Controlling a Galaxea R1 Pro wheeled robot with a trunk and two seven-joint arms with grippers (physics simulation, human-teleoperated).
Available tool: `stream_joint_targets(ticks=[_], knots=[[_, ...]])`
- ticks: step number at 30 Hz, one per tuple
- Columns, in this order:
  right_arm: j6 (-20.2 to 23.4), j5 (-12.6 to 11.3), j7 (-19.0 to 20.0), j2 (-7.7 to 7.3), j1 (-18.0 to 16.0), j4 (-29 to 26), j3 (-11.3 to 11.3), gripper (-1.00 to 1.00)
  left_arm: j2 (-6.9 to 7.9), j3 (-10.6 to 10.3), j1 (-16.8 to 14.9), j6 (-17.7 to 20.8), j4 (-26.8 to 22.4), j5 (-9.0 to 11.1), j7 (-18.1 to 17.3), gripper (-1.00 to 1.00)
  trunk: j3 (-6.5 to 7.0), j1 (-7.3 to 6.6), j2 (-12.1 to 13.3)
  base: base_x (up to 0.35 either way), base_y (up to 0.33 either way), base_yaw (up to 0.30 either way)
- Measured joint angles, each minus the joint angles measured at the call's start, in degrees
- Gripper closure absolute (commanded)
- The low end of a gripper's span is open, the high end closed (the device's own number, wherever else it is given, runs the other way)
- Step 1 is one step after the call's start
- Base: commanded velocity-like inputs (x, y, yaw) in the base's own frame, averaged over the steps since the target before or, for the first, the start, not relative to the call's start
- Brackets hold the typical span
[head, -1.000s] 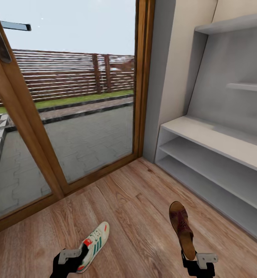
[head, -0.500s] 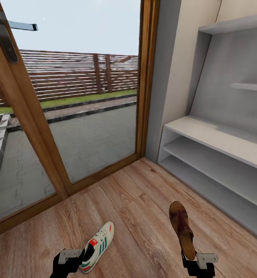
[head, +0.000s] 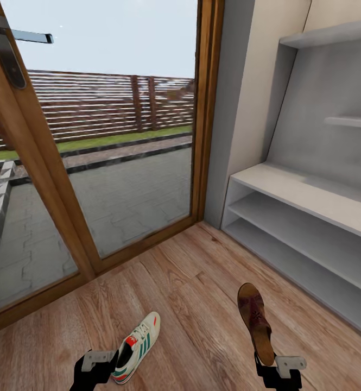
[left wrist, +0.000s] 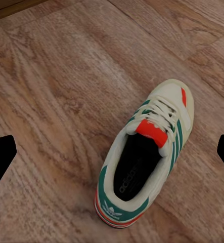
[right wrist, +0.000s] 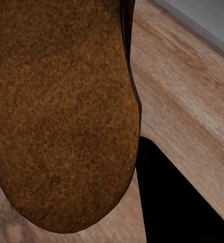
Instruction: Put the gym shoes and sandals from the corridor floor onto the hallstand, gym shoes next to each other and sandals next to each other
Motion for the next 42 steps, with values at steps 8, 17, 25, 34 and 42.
stream_joint_targets(ticks=[8,17,25,34,42], knots=[[0.25,0.37,0.28,-0.15,-0.04,-1.71,0.08,1.0,0.81,-0.23,-0.52,0.56,-0.23,-0.63,-0.41,-1.0,0.0,0.0,0.0,0.0,0.0,0.0],[7.57,0.49,0.61,-0.58,-1.85,-16.82,0.06,1.0,3.81,-0.59,-2.18,5.26,-3.23,-5.3,-3.44,-1.0,0.01,0.0,0.0,0.0,0.0,0.0],[20.2,0.45,5.16,-0.55,-5.21,-25.69,1.54,1.0,3.55,-0.57,-5.92,12.96,-4.0,-12.64,-9.36,-1.0,0.01,0.0,0.0,0.0,0.0,0.0],[29.21,0.5,18.88,-0.81,-6.62,-32.21,2.22,1.0,3.17,-0.56,-8.02,18.91,-4.1,-19.22,-16.22,-1.0,0.01,0.0,0.0,0.0,0.0,0.0],[30.17,0.67,22.63,-0.88,-6.73,-32.95,2.22,1.0,3.41,-0.69,-7.65,19.39,-4.06,-21.18,-16.6,-1.0,0.0,0.0,0.0,0.0,0.0,0.0]])
